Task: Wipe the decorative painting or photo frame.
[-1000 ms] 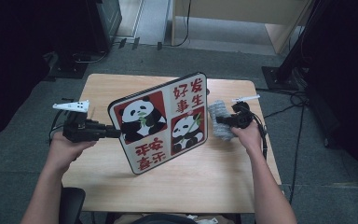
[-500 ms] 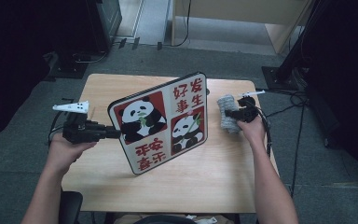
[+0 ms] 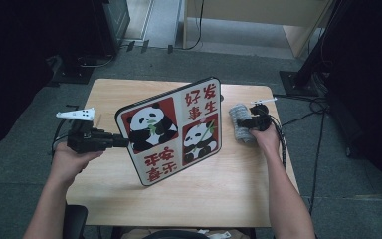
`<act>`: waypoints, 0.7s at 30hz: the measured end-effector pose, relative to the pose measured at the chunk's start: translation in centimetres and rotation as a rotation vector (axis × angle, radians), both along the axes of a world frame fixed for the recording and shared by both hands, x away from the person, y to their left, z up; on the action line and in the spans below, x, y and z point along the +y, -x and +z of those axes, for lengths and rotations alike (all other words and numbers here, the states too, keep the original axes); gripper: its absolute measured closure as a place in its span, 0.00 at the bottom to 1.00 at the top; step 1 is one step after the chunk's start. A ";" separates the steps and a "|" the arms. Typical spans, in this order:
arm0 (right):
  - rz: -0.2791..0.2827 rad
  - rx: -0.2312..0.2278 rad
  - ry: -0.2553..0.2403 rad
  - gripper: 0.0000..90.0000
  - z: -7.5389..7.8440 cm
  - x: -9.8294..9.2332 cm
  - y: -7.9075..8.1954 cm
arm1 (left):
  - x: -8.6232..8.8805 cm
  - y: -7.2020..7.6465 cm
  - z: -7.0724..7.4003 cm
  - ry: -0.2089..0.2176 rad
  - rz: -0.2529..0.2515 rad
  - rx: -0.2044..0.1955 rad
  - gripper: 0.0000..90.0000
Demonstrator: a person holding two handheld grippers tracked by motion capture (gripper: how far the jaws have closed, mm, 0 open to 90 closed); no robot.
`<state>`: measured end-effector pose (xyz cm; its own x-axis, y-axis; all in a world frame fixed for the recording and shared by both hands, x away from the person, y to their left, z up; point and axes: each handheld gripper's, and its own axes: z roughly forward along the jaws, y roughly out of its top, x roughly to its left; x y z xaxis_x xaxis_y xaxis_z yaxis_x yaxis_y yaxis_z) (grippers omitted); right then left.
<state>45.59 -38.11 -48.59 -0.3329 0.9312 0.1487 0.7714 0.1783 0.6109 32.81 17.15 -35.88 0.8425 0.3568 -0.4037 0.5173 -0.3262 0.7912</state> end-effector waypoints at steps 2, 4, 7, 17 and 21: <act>0.011 0.006 -0.021 0.43 0.1 -0.1 0.1 | 0.0 0.0 0.0 0.002 0.002 0.003 0.85; 0.026 0.000 -0.022 0.43 0.3 -0.2 0.2 | 0.0 0.0 0.0 -0.002 0.007 0.007 0.84; 0.043 -0.018 -0.027 0.38 0.7 -0.2 0.4 | -0.1 0.0 0.0 -0.010 0.016 0.003 0.84; 0.020 -0.082 -0.094 0.34 2.8 -0.8 1.8 | -0.2 0.0 -0.1 -0.023 0.043 -0.008 0.80; 0.027 -0.087 -0.073 0.35 3.2 -0.7 2.5 | -0.2 0.0 -0.1 -0.027 0.055 -0.011 0.78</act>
<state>43.10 -38.85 -45.37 -0.3724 0.9093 0.1856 0.7105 0.1508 0.6873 32.86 16.94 -35.96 0.8257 0.4134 -0.3838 0.5261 -0.3189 0.7884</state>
